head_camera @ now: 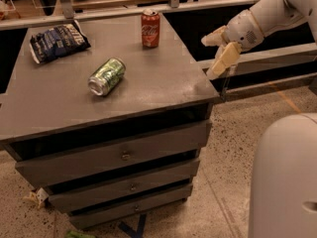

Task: Move coke can near blue chip bag

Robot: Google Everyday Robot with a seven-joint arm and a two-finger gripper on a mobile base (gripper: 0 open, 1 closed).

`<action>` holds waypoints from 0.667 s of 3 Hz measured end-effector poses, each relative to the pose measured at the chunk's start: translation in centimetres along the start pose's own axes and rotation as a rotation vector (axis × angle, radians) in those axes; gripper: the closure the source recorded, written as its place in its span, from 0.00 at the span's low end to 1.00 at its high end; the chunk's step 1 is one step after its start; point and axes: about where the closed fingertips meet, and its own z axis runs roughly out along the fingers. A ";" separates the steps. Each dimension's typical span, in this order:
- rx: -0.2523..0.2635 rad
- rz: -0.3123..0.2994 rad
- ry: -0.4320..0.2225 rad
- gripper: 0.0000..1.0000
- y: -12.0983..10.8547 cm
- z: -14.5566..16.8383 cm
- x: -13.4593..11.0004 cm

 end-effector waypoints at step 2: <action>0.008 0.000 -0.004 0.15 -0.4 0.3 -0.1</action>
Offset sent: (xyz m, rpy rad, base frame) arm 0.0000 0.0000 0.0000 0.0000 -0.0001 -0.0001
